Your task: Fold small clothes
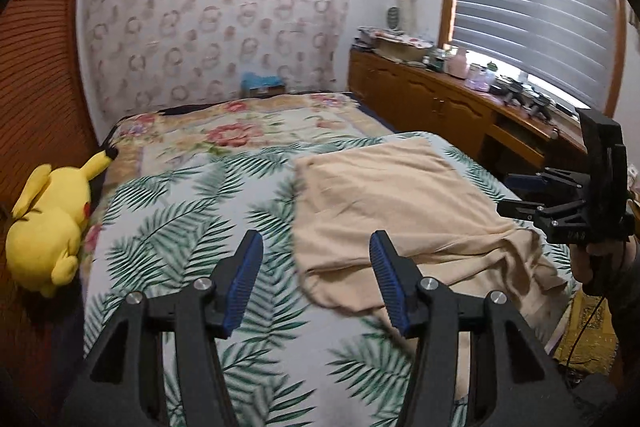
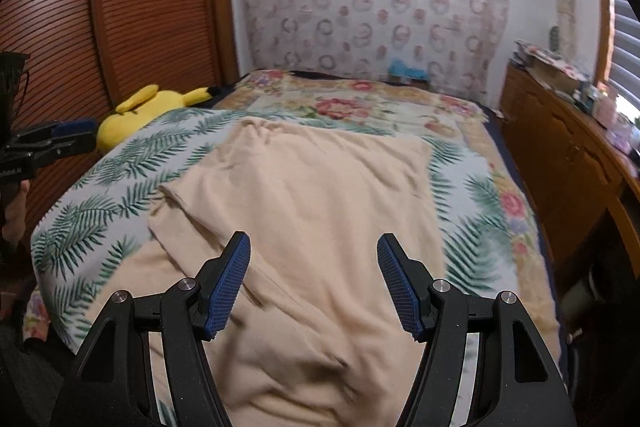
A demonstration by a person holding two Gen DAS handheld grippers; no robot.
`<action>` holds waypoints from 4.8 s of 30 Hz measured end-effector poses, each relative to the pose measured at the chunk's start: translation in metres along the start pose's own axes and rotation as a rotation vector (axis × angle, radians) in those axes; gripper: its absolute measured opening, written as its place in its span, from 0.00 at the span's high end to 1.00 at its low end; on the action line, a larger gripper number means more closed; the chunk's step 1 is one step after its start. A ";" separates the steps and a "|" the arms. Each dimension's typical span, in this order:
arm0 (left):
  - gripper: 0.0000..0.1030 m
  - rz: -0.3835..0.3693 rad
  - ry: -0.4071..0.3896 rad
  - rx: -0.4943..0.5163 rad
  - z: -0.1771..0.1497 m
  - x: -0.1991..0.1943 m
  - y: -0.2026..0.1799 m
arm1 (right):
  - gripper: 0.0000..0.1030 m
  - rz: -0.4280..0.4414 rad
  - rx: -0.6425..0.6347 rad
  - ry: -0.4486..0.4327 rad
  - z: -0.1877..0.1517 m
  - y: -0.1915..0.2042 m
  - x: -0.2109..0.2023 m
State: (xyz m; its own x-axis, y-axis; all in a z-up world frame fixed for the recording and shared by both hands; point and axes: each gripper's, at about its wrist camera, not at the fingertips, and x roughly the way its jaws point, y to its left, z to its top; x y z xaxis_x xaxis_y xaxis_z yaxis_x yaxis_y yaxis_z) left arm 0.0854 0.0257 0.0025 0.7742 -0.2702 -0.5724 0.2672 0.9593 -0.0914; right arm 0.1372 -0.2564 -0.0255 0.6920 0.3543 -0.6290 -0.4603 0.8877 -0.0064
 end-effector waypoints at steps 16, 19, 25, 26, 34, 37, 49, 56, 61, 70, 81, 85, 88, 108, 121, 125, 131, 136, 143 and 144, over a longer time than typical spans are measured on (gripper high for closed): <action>0.47 0.058 0.032 -0.081 -0.029 0.009 0.063 | 0.34 0.212 -0.259 0.166 0.045 0.125 0.118; 0.47 0.064 0.033 -0.102 -0.032 0.009 0.072 | 0.34 0.243 -0.295 0.213 0.045 0.142 0.138; 0.47 0.061 0.050 -0.130 -0.035 0.016 0.086 | 0.34 0.290 -0.364 0.291 0.040 0.165 0.162; 0.47 0.061 0.053 -0.133 -0.036 0.017 0.088 | 0.35 0.274 -0.383 0.303 0.037 0.168 0.167; 0.47 0.046 0.069 -0.150 -0.037 0.026 0.092 | 0.93 0.280 -0.353 0.280 0.042 0.153 0.169; 0.47 0.038 0.081 -0.150 -0.038 0.032 0.091 | 0.93 0.272 -0.320 0.224 0.057 0.138 0.153; 0.47 -0.008 0.103 -0.106 -0.036 0.044 0.067 | 0.94 0.017 -0.179 0.085 0.132 -0.012 0.105; 0.47 -0.026 0.120 -0.093 -0.038 0.048 0.053 | 0.94 -0.103 -0.134 0.172 0.128 -0.075 0.133; 0.47 -0.030 0.132 -0.082 -0.041 0.050 0.045 | 0.92 -0.220 -0.081 0.213 0.115 -0.100 0.147; 0.47 -0.052 0.134 -0.056 -0.040 0.052 0.026 | 0.67 -0.258 -0.042 0.173 0.107 -0.103 0.118; 0.47 -0.084 0.127 0.005 -0.040 0.048 -0.010 | 0.57 -0.166 -0.068 0.106 0.070 -0.057 0.040; 0.47 -0.084 0.125 0.024 -0.042 0.045 -0.022 | 0.56 -0.133 -0.062 0.096 0.047 -0.043 0.023; 0.47 -0.081 0.118 0.040 -0.044 0.038 -0.031 | 0.56 -0.110 -0.054 0.099 0.031 -0.034 0.016; 0.46 -0.146 0.195 0.098 -0.063 0.051 -0.075 | 0.56 -0.004 0.002 0.176 -0.052 0.001 -0.001; 0.46 -0.171 0.211 0.091 -0.068 0.052 -0.080 | 0.98 -0.004 -0.059 0.182 -0.075 0.003 -0.021; 0.46 -0.187 0.207 0.092 -0.067 0.049 -0.082 | 0.99 -0.020 -0.043 0.150 -0.079 -0.005 -0.045; 0.46 -0.194 0.210 0.095 -0.066 0.048 -0.084 | 0.98 -0.051 -0.029 0.174 -0.091 -0.020 -0.067; 0.46 -0.185 0.229 0.103 -0.070 0.050 -0.086 | 0.90 -0.060 0.019 0.186 -0.101 -0.028 -0.077; 0.46 -0.177 0.251 0.101 -0.077 0.053 -0.086 | 0.69 -0.066 0.017 0.111 -0.087 -0.023 -0.094; 0.46 -0.177 0.253 0.101 -0.078 0.053 -0.086 | 0.67 -0.067 0.016 0.106 -0.086 -0.021 -0.095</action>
State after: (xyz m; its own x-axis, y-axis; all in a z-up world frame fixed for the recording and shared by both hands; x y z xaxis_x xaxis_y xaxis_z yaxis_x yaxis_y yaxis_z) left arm 0.0585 -0.0646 -0.0835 0.5466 -0.3905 -0.7407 0.4504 0.8829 -0.1331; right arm 0.0333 -0.3340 -0.0325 0.6578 0.2612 -0.7064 -0.4054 0.9133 -0.0399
